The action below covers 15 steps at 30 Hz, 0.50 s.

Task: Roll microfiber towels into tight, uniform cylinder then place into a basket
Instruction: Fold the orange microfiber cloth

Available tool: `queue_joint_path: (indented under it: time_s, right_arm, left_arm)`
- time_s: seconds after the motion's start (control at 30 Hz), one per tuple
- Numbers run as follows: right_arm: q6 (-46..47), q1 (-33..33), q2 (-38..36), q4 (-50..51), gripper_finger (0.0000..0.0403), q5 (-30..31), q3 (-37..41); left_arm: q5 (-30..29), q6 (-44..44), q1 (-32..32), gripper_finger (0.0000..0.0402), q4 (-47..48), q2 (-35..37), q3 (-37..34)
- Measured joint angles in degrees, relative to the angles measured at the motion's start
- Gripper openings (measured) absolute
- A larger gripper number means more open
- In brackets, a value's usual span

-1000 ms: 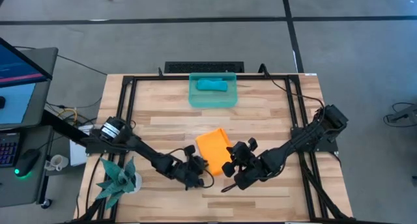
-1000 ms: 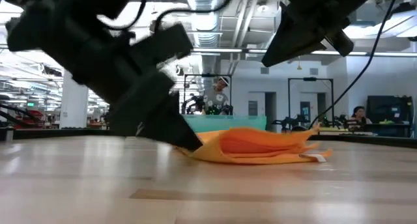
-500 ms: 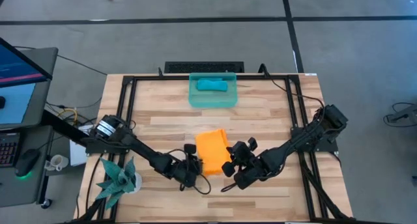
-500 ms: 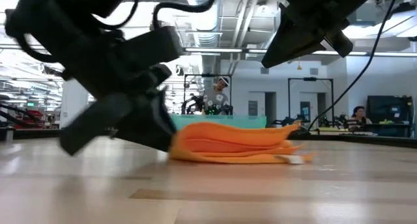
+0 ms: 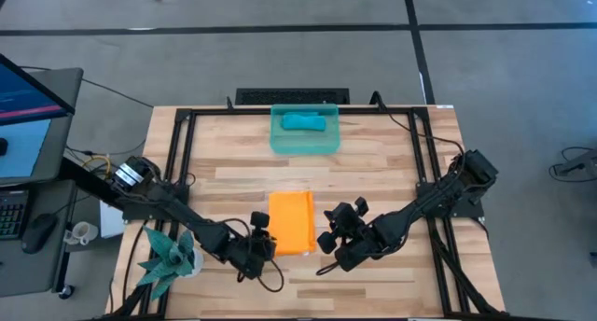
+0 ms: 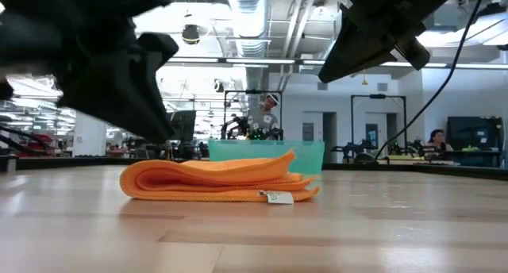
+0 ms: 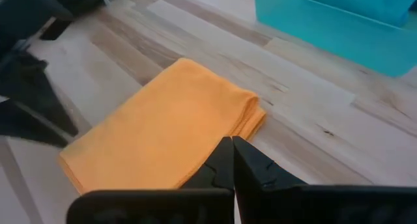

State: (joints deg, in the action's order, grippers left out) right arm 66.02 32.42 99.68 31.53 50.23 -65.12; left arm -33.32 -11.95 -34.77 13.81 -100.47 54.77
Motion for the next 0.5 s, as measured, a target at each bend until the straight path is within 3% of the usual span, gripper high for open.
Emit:
queue_joint_path:
  time_s: [0.13, 0.27, 0.5]
  right_arm:
    - [0.0, 0.0, 0.0, -0.1, 0.0021, -0.8, 0.0]
    - [0.0, 0.0, 0.0, -0.1, 0.0019, -0.9, 0.0]
    - [0.0, -0.2, 0.0, 0.0, 0.0021, -0.9, 0.0]
  left_arm:
    - [-0.2, -5.4, -1.6, 0.0056, -0.7, -0.5, 0.1]
    - [-4.6, -9.8, -2.7, 0.0056, -2.3, -2.7, 0.1]
    - [-6.0, -11.2, -2.7, 0.0056, -5.5, -9.6, 0.1]
